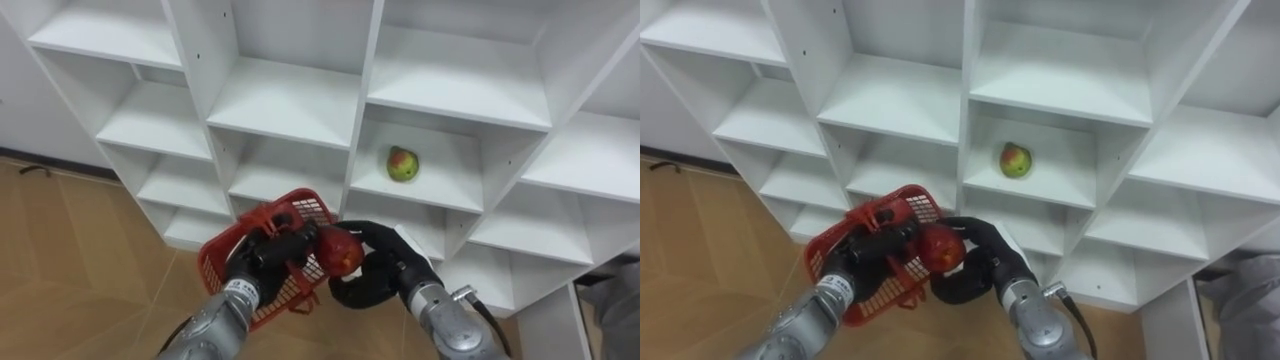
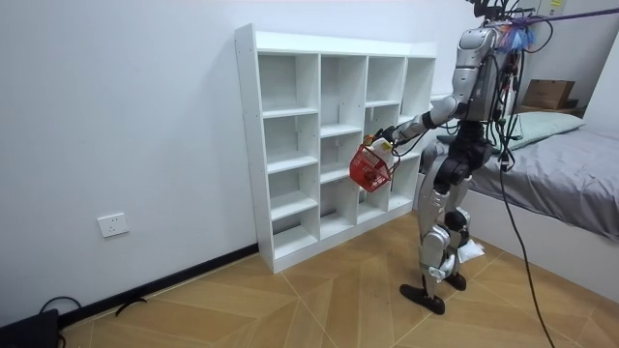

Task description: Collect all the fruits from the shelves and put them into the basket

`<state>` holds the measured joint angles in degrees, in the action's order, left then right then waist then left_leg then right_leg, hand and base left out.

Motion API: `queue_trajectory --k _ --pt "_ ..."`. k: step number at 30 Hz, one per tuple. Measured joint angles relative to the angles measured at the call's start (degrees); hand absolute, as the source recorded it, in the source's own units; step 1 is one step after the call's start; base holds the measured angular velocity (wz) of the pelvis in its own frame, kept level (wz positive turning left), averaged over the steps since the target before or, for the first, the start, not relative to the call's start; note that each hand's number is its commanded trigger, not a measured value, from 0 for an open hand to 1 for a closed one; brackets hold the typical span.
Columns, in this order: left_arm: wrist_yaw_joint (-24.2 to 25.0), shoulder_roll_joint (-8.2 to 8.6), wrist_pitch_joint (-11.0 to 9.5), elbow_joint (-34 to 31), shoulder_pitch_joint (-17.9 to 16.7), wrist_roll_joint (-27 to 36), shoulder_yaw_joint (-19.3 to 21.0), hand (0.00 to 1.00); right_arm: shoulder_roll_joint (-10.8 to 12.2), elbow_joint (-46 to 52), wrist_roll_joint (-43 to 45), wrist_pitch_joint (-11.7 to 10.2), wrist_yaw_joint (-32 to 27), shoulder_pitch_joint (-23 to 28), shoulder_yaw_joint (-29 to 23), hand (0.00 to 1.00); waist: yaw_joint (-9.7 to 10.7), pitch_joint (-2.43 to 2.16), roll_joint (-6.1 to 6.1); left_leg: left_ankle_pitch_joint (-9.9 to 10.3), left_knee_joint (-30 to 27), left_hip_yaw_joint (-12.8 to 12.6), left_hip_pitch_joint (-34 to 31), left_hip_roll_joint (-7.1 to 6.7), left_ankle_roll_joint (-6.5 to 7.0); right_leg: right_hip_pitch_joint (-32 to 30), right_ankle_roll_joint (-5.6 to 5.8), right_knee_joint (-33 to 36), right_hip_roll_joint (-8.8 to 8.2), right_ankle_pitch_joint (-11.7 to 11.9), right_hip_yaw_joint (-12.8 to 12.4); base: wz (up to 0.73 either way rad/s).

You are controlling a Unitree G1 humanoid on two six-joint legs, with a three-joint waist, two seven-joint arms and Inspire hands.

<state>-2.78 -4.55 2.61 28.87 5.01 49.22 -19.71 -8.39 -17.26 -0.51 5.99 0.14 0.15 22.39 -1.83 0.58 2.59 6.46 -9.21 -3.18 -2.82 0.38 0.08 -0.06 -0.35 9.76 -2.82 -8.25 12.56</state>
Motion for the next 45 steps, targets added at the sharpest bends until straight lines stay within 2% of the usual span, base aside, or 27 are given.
queue_trajectory --k 16,20,27,32,45 --pt "2.4 0.17 -0.3 0.4 -1.2 -0.1 0.3 1.00 0.0 -0.1 -3.3 0.3 1.8 0.0 0.2 1.00 -0.3 -0.02 0.03 0.0 -0.1 0.0 0.5 -0.04 0.00 0.5 0.02 0.0 -0.06 0.0 0.1 0.00" --pt "2.1 0.82 -1.1 0.4 -2.2 0.1 0.2 1.00 -0.1 -1.1 -6.4 0.4 1.9 0.0 0.8 1.00 -0.2 0.01 0.00 0.0 -0.1 0.1 0.5 -0.03 0.01 0.6 0.02 0.0 -0.05 0.0 0.2 0.00" --pt "0.9 0.95 -1.6 0.4 -2.5 0.1 -0.6 1.00 0.0 -2.4 -9.1 0.4 1.8 0.0 1.1 1.00 -0.2 0.11 -0.10 0.0 -0.1 0.1 0.4 -0.03 0.01 0.5 0.04 0.0 -0.05 0.0 0.3 0.00" --pt "0.9 1.20 -2.3 0.4 -2.5 0.1 -0.8 1.00 0.0 -2.4 -10.9 0.4 1.5 0.0 1.1 1.00 -0.2 0.44 -0.28 0.0 0.1 0.1 0.2 -0.05 0.02 0.3 0.10 -0.1 -0.06 -0.1 0.3 0.00" --pt "0.9 1.26 -2.5 0.5 -2.5 0.1 -0.8 1.00 0.1 -2.4 -11.0 0.4 1.2 0.0 1.1 1.00 -0.3 0.45 -0.26 0.1 0.1 0.1 0.2 -0.16 0.12 0.2 0.21 -0.1 -0.15 -0.1 0.3 0.00"
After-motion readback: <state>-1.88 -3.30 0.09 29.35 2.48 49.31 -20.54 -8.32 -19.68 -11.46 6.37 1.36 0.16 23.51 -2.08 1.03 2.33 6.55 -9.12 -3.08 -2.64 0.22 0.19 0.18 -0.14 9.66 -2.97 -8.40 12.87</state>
